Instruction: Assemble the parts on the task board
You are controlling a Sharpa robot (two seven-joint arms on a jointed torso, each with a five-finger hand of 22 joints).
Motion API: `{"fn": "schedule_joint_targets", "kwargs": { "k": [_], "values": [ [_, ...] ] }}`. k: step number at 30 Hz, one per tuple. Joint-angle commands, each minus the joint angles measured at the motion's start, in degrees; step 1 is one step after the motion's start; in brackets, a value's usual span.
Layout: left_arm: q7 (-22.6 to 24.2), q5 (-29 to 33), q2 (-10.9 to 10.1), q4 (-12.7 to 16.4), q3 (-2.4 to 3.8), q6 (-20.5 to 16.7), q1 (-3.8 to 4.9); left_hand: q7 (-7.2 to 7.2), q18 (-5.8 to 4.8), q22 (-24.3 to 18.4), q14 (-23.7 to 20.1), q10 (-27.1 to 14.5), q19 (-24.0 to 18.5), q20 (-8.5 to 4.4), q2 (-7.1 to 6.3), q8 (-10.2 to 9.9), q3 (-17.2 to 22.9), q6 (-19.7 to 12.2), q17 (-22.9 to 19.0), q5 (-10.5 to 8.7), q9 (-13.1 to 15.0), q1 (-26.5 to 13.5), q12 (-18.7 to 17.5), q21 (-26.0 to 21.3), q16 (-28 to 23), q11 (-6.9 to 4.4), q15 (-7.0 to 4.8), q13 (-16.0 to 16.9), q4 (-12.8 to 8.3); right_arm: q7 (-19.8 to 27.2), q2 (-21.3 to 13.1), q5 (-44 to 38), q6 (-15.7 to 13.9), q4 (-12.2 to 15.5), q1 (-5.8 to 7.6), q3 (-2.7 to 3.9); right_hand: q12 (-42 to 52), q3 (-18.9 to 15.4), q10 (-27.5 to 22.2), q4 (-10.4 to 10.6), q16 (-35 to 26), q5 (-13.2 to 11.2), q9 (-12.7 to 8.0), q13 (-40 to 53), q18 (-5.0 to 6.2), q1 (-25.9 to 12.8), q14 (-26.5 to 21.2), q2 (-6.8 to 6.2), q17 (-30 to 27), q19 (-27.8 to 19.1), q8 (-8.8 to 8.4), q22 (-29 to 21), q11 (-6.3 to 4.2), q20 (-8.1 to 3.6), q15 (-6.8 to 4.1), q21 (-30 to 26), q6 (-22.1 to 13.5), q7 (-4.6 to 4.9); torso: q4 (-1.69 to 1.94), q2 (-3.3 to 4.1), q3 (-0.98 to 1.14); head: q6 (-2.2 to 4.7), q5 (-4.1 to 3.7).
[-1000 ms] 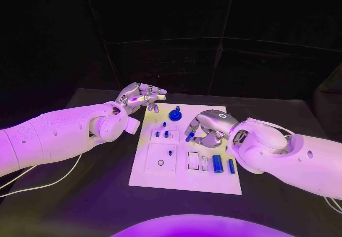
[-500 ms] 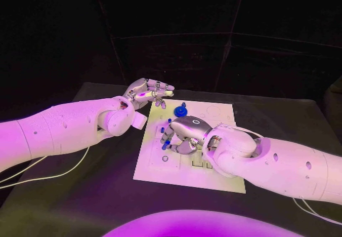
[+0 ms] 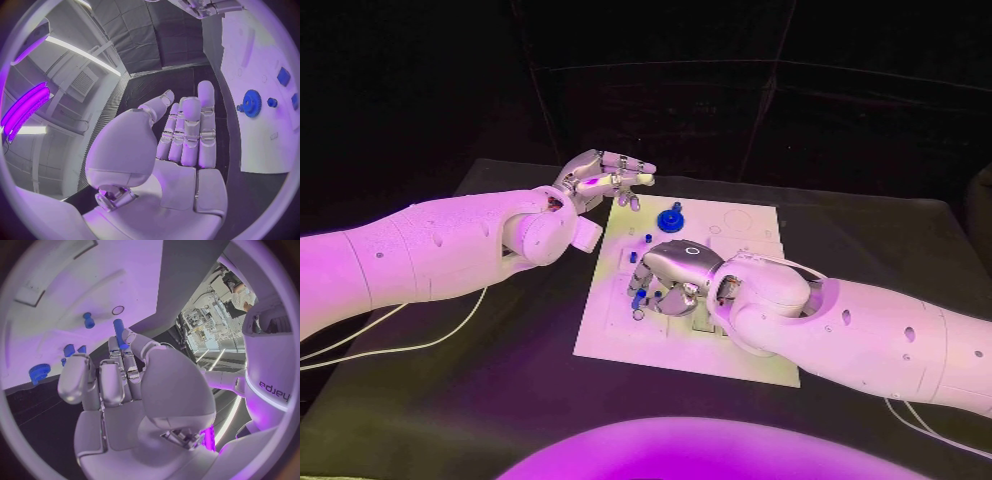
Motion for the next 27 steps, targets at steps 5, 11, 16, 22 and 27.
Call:
{"fn": "schedule_joint_targets", "kwargs": {
  "k": [5,11,16,22,27],
  "values": [
    [0.4,1.0,0.1,0.0,0.06,0.2,0.09,-0.11,0.75,-0.1,-0.6,-0.5,0.2,0.46,0.27,-0.1,-0.4,-0.3,-0.1,0.14,0.0,0.1,0.3,-0.2,-0.2,-0.06,0.03,0.0,-0.1,0.6,0.2,-1.2,2.6,-0.2,0.01,-0.12,-0.1,0.5,1.0,0.0,0.2,0.2,-0.1,0.1,0.74,-0.3,1.8,-0.19,-0.1,-0.2,-0.23,-0.1,-0.82,-0.23,-0.03,0.1,-0.2,0.39,-0.03,0.04,-0.04,-0.23,0.10],
    [0.4,1.0,0.1,0.0,0.06,0.2,0.10,-0.11,0.75,-0.1,-0.6,-0.5,0.2,0.46,0.27,-0.1,-0.4,-0.3,-0.1,0.14,0.0,0.1,0.3,-0.2,-0.2,-0.06,0.03,0.0,-0.1,0.7,0.4,-1.2,3.6,-0.1,-0.05,-0.61,-0.1,0.5,1.0,0.0,0.2,0.3,-0.1,0.1,0.73,-0.4,1.8,-0.20,-0.1,-0.2,-0.23,-0.1,-0.81,-0.22,-0.02,0.1,-0.2,0.39,0.00,0.02,0.00,-0.39,0.19],
    [0.4,1.0,0.0,0.0,0.06,0.2,0.10,-0.11,0.75,-0.1,-0.6,-0.5,0.2,0.46,0.27,-0.1,-0.4,-0.3,-0.1,0.14,0.0,0.1,0.3,-0.2,-0.2,-0.06,0.03,0.0,-0.1,0.3,0.3,-1.7,3.9,-0.4,-0.09,-0.76,-0.1,0.5,1.0,0.0,0.2,0.3,-0.1,0.1,0.73,-0.4,1.8,-0.20,-0.1,-0.2,-0.23,-0.1,-0.81,-0.22,-0.02,0.1,-0.2,0.39,-0.06,-0.02,-0.05,-0.40,0.13],
    [0.5,1.0,0.0,0.0,0.06,0.2,0.10,-0.11,0.75,-0.1,-0.6,-0.5,0.2,0.46,0.27,-0.1,-0.4,-0.3,-0.1,0.14,0.0,0.1,0.3,-0.2,-0.2,-0.06,0.03,0.0,-0.1,0.1,0.4,-2.1,4.1,-0.8,-0.17,-0.82,-0.1,0.5,1.0,0.0,0.2,0.3,-0.1,0.1,0.73,-0.4,1.8,-0.20,-0.1,-0.2,-0.23,-0.1,-0.81,-0.22,-0.02,0.1,-0.2,0.39,-0.06,0.00,-0.01,-0.43,0.09],
    [0.4,1.0,0.0,0.0,0.06,0.2,0.10,-0.11,0.75,-0.1,-0.6,-0.5,0.2,0.46,0.27,-0.1,-0.4,-0.3,-0.1,0.14,0.0,0.1,0.3,-0.2,-0.2,-0.06,0.03,0.0,-0.1,-0.5,0.8,-3.5,3.9,-1.0,-0.27,-0.86,-0.1,0.5,1.0,0.0,0.2,0.3,-0.1,0.1,0.73,-0.4,1.8,-0.20,-0.1,-0.2,-0.23,-0.1,-0.81,-0.22,-0.02,0.1,-0.2,0.39,-0.01,0.05,0.01,-0.36,-0.02]
  ]
}}
